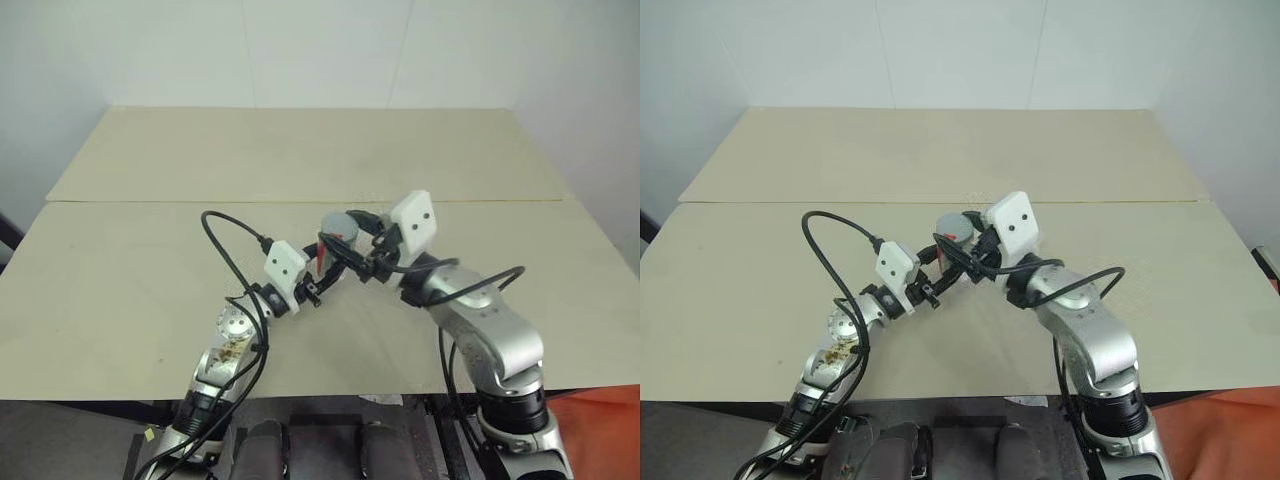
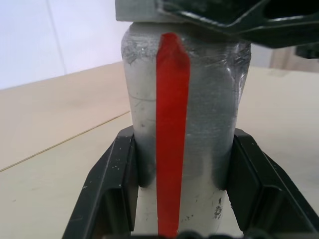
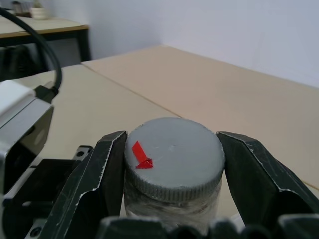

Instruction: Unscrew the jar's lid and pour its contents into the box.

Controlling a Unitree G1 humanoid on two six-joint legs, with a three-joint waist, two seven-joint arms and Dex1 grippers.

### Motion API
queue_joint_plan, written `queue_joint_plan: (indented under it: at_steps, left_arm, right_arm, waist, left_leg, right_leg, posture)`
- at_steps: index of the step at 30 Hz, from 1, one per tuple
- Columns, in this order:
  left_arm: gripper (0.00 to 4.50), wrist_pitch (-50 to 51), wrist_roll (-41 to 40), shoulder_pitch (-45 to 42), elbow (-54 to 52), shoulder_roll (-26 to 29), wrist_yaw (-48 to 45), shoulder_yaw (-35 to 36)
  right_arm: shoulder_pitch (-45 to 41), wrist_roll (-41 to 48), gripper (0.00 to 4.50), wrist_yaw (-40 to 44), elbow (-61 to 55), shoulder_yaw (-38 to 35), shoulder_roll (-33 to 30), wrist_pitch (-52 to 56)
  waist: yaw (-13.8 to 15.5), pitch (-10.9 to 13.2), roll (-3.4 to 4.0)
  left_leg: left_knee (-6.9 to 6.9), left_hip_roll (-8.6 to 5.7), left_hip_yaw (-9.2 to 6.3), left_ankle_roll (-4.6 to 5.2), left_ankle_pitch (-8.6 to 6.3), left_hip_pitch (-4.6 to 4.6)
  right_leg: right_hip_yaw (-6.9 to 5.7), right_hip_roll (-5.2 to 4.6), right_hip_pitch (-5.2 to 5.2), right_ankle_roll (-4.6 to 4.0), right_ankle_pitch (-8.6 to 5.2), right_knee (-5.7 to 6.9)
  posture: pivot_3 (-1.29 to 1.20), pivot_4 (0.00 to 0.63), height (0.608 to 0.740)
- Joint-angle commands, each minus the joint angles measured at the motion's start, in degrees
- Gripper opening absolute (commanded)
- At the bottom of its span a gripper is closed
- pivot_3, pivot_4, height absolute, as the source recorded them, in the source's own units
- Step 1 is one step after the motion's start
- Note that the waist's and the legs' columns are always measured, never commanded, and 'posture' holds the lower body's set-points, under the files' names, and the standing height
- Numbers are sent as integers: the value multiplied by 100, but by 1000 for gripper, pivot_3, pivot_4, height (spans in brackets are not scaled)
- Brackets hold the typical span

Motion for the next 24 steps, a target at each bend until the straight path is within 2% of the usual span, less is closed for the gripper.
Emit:
queue_joint_plan:
  at_steps: [1,8,13,22,24]
  left_arm:
    - [2046,-75,-330,-4,-407,135,-323,109]
    - [2046,7,-588,35,-595,178,-548,69]
    - [2046,-16,-523,4,-623,141,-550,-40]
    - [2046,11,-534,7,-666,102,-563,-71]
    - [2046,12,-536,12,-682,126,-584,-72]
  right_arm:
    - [-160,354,2799,918,49,-51,-306,-493]
    - [-680,946,2799,2437,992,-149,-608,-923]
    - [-1459,891,2799,4236,2147,102,-949,-1551]
    - [-2756,404,2799,5965,4485,467,-660,-2520]
    - [-2987,346,2799,6126,4903,635,-656,-2768]
  waist:
    - [-3,0,0]
    - [-5,0,0]
    - [-1,1,0]
    - [-10,1,1]
    - [-5,1,1]
  left_leg:
    - [0,0,0,0,0,1]
    - [0,0,0,0,0,2]
    - [0,-1,1,0,0,3]
    - [-1,1,1,0,0,3]
    - [-1,1,2,0,0,3]
  right_leg:
    - [0,0,0,0,0,1]
    - [1,1,1,-1,0,1]
    - [1,0,4,0,0,-1]
    - [0,2,0,-1,0,1]
    - [1,1,0,-1,0,1]
  posture:
    - [0,150,740]
    - [0,150,740]
    - [0,150,740]
    - [0,150,740]
    - [0,150,740]
